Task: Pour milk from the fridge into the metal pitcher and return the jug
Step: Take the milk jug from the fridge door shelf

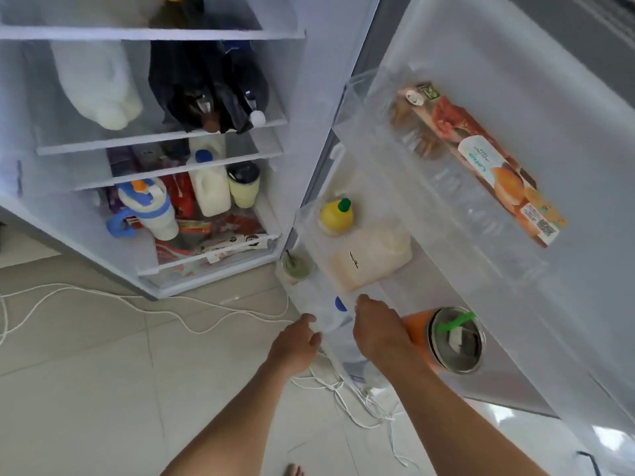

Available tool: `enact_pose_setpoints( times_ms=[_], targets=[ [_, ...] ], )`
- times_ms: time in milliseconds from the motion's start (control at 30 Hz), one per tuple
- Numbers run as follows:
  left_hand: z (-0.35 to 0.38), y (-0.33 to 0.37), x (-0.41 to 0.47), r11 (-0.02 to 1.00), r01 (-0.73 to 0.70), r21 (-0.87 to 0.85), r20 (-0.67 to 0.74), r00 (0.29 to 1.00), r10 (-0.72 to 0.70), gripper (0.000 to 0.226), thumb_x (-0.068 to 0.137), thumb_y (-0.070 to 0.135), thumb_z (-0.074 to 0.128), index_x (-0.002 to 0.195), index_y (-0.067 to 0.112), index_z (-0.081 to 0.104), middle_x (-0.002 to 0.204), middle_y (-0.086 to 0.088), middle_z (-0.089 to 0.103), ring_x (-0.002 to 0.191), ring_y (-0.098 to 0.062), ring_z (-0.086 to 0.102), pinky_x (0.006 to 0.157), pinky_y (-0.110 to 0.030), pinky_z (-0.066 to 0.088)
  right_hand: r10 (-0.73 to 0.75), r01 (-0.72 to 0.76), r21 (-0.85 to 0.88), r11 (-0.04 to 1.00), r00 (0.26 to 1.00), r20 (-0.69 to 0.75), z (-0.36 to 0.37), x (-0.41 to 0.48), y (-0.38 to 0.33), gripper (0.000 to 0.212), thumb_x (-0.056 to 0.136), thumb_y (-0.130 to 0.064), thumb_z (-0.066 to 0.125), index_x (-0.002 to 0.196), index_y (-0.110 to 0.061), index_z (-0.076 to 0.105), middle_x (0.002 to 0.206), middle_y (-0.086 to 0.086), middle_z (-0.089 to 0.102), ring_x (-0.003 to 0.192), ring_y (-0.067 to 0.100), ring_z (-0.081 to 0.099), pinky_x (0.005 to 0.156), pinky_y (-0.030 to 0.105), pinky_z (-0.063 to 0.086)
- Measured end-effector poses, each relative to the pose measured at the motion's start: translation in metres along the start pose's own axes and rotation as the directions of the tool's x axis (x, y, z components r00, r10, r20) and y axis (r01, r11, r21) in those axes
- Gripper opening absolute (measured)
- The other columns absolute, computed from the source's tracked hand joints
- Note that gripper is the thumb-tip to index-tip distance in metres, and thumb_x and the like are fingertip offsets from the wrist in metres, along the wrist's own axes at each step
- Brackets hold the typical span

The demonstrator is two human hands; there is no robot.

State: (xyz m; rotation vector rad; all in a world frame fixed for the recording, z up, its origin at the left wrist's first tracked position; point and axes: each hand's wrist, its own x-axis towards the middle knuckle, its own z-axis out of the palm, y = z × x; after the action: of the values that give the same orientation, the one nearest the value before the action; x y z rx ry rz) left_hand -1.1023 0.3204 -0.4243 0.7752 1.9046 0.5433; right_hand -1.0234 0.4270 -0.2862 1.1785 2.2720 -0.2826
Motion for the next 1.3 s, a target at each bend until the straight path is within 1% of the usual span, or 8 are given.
enact_pose_setpoints(
  times_ms=[267,467,567,700,833,967,1100,1300],
  targets=[
    [0.047,0.011,0.064,0.986,0.048,-0.157,0.072,0.997,-0.037,0.043,0.100,0.028,0.051,0.139,0.011,0.047,0.142,-0.008,0.056,0.129,-0.026,0.054,0.106,-0.034,0.040,-0.058,0.062,-0.095,0.994,0.997,0.044,-0.004,0.014,0.001,0.032,0.092,-0.005,0.050,0.122,-0.016,0.053,0.104,0.008,0.063,0.092,0.026,0.064,0.078,0.030,0.050],
    [0.071,0.025,0.087,0.892,0.246,-0.379,0.112,0.969,-0.220,0.049,0.099,0.021,0.051,0.141,0.004,0.034,0.148,-0.015,0.047,0.135,-0.032,0.048,0.105,-0.035,0.038,-0.045,0.053,-0.158,0.986,0.998,0.055,-0.005,0.017,0.000,0.032,0.090,-0.004,0.047,0.120,-0.014,0.053,0.090,0.005,0.053,0.087,0.026,0.061,0.066,0.029,0.040],
    [0.078,0.024,0.095,0.872,0.316,-0.374,0.200,0.946,-0.257,0.055,0.098,0.023,0.049,0.147,0.009,0.027,0.149,-0.017,0.045,0.135,-0.035,0.047,0.108,-0.038,0.039,-0.046,0.052,-0.183,0.982,0.998,0.036,-0.002,0.018,0.000,0.029,0.091,-0.005,0.049,0.118,-0.015,0.051,0.091,0.005,0.053,0.086,0.024,0.060,0.068,0.029,0.044],
    [0.077,0.013,0.096,0.916,0.278,-0.290,0.235,0.948,-0.213,0.053,0.094,0.017,0.053,0.144,0.007,0.039,0.143,-0.017,0.050,0.132,-0.034,0.049,0.108,-0.039,0.041,-0.045,0.047,-0.174,0.984,0.999,0.011,0.000,0.017,0.004,0.027,0.092,-0.007,0.048,0.118,-0.017,0.051,0.105,0.006,0.062,0.092,0.024,0.061,0.073,0.028,0.043],
    [0.067,-0.004,0.096,0.856,0.286,-0.430,0.182,0.957,-0.227,0.034,0.087,0.019,0.064,0.118,0.010,0.055,0.114,-0.005,0.062,0.108,-0.027,0.060,0.089,-0.034,0.047,-0.021,0.022,-0.146,0.989,1.000,0.004,-0.001,0.017,0.004,0.028,0.091,-0.006,0.049,0.116,-0.018,0.052,0.105,0.006,0.063,0.085,0.024,0.058,0.068,0.027,0.041],
    [0.053,-0.018,0.093,0.827,0.251,-0.503,0.082,0.967,-0.243,0.039,0.087,0.035,0.067,0.116,0.009,0.062,0.114,-0.010,0.068,0.106,-0.032,0.063,0.091,-0.040,0.050,-0.007,0.007,-0.124,0.992,1.000,-0.004,0.000,0.015,0.002,0.025,0.090,-0.007,0.050,0.113,-0.017,0.053,0.104,0.006,0.064,0.093,0.026,0.062,0.069,0.028,0.042],
    [0.027,-0.017,0.063,0.785,0.178,-0.593,0.003,0.976,-0.219,0.042,0.093,0.036,0.065,0.124,0.008,0.063,0.119,-0.011,0.070,0.111,-0.031,0.063,0.093,-0.036,0.047,0.017,-0.018,-0.108,0.994,1.000,-0.009,0.001,0.015,-0.002,0.027,0.090,-0.007,0.049,0.115,-0.018,0.055,0.108,0.006,0.064,0.098,0.027,0.062,0.073,0.030,0.044],
    [-0.005,-0.018,0.020,0.844,0.098,-0.527,-0.040,0.989,-0.139,0.041,0.095,0.038,0.062,0.126,0.012,0.064,0.123,-0.007,0.070,0.115,-0.027,0.062,0.092,-0.029,0.044,0.070,-0.070,-0.073,0.995,0.998,0.001,0.000,0.014,-0.006,0.031,0.092,-0.008,0.047,0.118,-0.020,0.058,0.115,0.003,0.064,0.105,0.026,0.062,0.084,0.032,0.049]
  ],
)
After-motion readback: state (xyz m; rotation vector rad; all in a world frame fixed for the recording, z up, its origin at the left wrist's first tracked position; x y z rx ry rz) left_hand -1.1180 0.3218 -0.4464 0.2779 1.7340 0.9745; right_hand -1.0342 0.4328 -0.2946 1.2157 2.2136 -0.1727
